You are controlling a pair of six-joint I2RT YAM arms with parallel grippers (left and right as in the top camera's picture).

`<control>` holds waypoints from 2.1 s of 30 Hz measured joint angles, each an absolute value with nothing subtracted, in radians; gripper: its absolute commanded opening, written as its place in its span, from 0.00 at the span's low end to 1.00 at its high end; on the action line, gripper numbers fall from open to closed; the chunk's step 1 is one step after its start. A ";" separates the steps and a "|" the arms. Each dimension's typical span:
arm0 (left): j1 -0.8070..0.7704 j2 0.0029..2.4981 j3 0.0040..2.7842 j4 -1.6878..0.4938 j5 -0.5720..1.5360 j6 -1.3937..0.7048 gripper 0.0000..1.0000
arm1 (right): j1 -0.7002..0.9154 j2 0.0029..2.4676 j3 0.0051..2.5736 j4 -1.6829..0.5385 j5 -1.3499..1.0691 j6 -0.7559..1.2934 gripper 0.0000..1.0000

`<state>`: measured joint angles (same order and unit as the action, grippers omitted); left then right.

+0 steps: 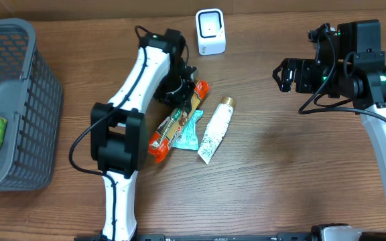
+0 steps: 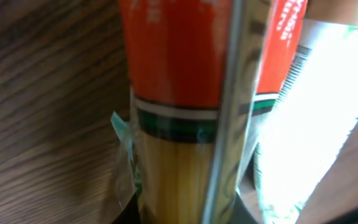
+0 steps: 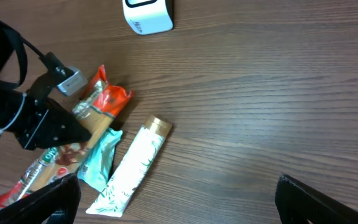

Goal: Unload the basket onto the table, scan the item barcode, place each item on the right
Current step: 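Lay the spaghetti pack left of the green packet and release, then grasp the green-yellow juice carton from the basket with left gripper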

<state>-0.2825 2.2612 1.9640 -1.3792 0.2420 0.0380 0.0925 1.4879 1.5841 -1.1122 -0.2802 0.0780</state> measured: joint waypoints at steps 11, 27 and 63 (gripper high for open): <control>-0.308 2.254 2.061 -1.472 0.206 -0.006 0.99 | 0.093 1.488 1.584 -1.112 -0.281 0.078 1.00; 0.092 1.898 2.746 -1.640 0.038 0.027 1.00 | 0.093 1.488 1.584 -1.114 -0.280 0.079 1.00; 0.706 2.048 1.785 -0.904 -0.242 0.329 1.00 | 0.093 1.488 1.584 -1.059 -0.280 0.078 1.00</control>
<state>0.7059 2.0483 1.7855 -0.9035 -0.2424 0.3294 0.0925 1.4879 1.5841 -1.0592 -0.2802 0.0784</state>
